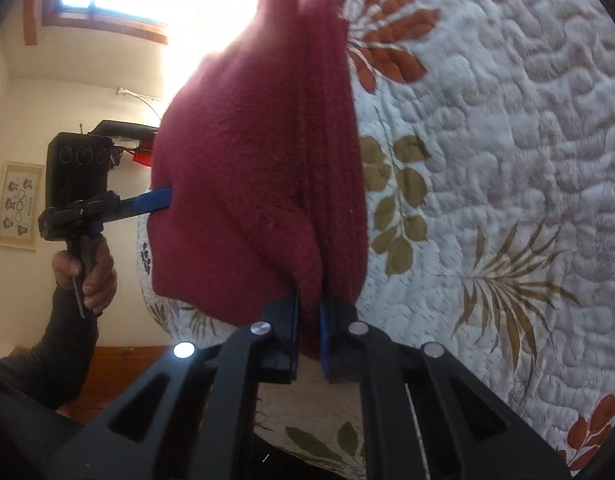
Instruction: Fold small clothes
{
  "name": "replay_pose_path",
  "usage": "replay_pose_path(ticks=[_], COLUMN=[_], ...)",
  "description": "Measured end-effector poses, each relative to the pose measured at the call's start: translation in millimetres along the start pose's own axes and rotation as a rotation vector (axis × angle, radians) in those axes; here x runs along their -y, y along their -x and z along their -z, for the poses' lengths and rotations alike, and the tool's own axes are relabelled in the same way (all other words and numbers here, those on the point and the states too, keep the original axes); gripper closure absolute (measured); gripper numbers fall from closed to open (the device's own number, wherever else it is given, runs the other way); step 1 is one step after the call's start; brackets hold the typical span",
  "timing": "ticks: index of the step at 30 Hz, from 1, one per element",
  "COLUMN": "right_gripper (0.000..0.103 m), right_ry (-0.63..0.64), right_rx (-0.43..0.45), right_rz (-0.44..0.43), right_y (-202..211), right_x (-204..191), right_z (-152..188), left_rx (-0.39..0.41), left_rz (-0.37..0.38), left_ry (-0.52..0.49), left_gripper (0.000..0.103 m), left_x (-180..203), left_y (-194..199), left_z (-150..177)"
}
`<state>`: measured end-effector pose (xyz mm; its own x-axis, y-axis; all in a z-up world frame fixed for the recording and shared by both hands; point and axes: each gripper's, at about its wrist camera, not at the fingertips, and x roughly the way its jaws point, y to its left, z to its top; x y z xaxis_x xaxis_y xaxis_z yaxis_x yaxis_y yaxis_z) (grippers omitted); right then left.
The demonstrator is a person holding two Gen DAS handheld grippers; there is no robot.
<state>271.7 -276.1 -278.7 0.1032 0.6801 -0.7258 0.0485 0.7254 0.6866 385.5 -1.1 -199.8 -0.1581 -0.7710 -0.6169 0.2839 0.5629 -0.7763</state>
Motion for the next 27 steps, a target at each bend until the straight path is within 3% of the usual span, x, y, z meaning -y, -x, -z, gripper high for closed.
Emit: replay_pose_path(ticks=[2,4,7,11,14,17,19,20,21,24,26,27], right_gripper=[0.097,0.095,0.085,0.083,0.083,0.083,0.083,0.097,0.103,0.103,0.103,0.103], right_ry=[-0.007,0.017,0.038,0.067,0.115,0.195,0.225,0.225,0.232,0.180,0.198,0.185], right_rx=[0.000,0.033,0.078,0.167,0.224,0.169,0.107,0.084,0.070,0.046,0.057,0.068], right_rz=[-0.006,-0.043,-0.050,-0.026,-0.103,-0.154,-0.123,-0.079,-0.038,-0.084,-0.058,-0.070], right_y=[0.2,15.8,39.6,69.9,77.3,49.8,20.3,7.5,-0.9,2.0,16.3,24.3], right_x=[0.8,-12.5,-21.6,-40.4,-62.9,-85.7,-84.7,-78.5,-68.8,-46.5,-51.3,-51.1], right_z=[6.4,8.5,13.0,6.3,-5.7,-31.1,-43.0,-52.9,-55.5,-58.5,-61.3,-64.1], left_rx=[0.017,0.039,0.025,0.011,0.011,0.015,0.014,0.015,0.016,0.020,0.038,0.053], left_rz=[0.040,0.045,0.008,-0.043,-0.047,-0.062,-0.088,-0.098,-0.102,-0.096,-0.036,0.017], left_ry=[0.035,0.012,-0.031,-0.039,-0.053,-0.080,-0.103,-0.114,-0.120,-0.126,-0.124,-0.104], left_gripper=[0.047,0.042,0.042,0.042,0.042,0.042,0.042,0.042,0.042,0.041,0.034,0.025], left_x=[-2.4,5.6,12.4,5.8,5.8,6.5,8.5,11.0,12.6,17.2,23.9,26.4], left_y=[7.8,17.2,15.7,-0.2,-2.7,-4.9,-7.9,-9.5,-10.2,-10.4,-0.8,7.2], left_z=[1.9,4.3,8.5,9.9,9.0,10.8,13.5,13.7,13.7,14.6,15.7,16.3])
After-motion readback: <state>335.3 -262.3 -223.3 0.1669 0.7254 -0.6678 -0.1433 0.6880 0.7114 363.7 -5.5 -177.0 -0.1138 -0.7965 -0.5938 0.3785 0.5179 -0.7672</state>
